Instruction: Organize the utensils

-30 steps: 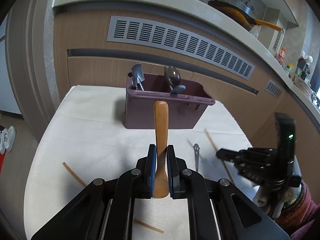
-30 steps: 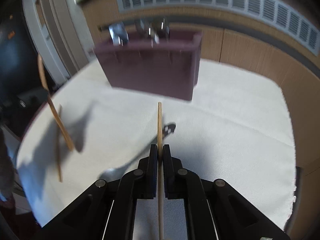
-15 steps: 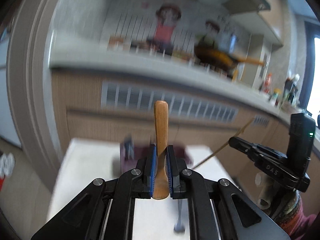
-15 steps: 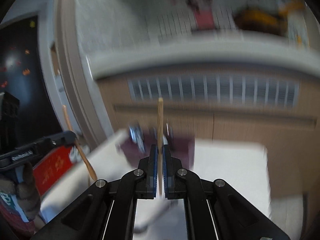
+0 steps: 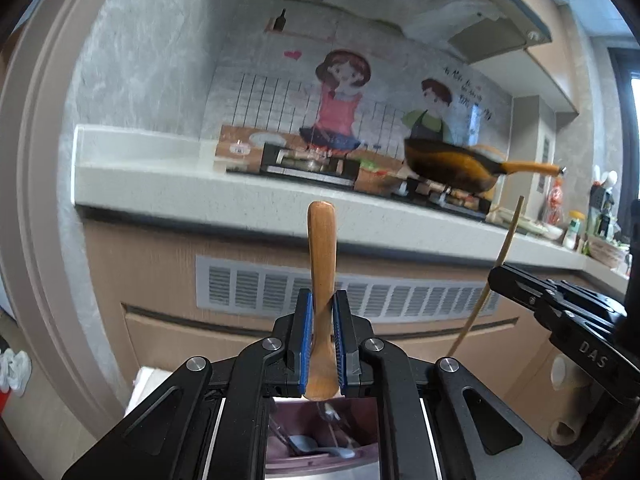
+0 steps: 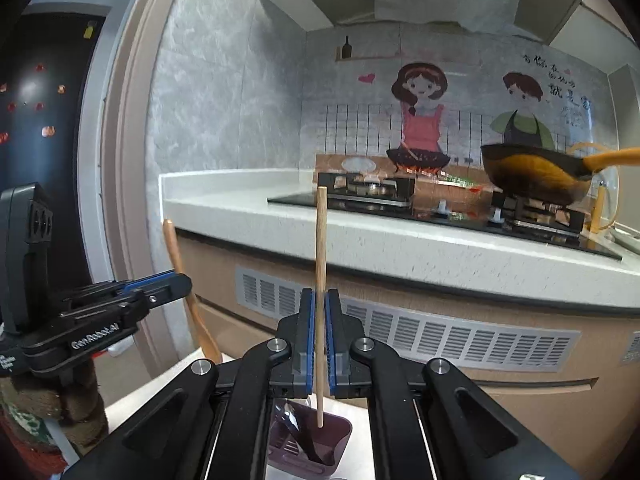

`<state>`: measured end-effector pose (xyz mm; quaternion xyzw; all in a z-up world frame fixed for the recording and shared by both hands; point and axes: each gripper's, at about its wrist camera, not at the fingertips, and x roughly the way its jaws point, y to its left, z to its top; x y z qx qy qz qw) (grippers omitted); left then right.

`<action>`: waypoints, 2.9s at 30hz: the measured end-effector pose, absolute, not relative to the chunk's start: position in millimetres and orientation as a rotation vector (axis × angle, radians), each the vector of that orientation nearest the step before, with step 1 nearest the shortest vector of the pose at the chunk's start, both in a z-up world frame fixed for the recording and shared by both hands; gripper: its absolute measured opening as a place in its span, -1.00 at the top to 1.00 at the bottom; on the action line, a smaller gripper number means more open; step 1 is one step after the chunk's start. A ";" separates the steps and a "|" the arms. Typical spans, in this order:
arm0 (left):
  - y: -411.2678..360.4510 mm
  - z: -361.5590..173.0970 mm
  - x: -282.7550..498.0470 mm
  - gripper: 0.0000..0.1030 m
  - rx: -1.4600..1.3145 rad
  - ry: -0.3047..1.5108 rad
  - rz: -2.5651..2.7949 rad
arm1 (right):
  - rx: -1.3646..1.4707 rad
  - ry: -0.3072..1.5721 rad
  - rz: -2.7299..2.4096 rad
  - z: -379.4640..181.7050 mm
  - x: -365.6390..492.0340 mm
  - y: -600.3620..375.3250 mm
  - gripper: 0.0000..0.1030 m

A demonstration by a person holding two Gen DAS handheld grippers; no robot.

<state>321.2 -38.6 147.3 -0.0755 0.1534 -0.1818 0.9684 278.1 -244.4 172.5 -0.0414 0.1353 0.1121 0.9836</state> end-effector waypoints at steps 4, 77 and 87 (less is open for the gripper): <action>-42.6 119.9 340.5 0.80 -0.165 0.376 -0.367 | -0.089 0.324 0.220 149.1 291.2 -243.7 0.90; -63.6 -75.4 235.2 0.31 0.118 1.078 -0.414 | -0.145 1.021 0.295 -90.2 205.8 -225.2 -0.66; -13.7 -74.1 235.1 0.30 0.008 1.083 -0.303 | -0.101 1.013 0.223 -77.2 171.6 -272.0 0.04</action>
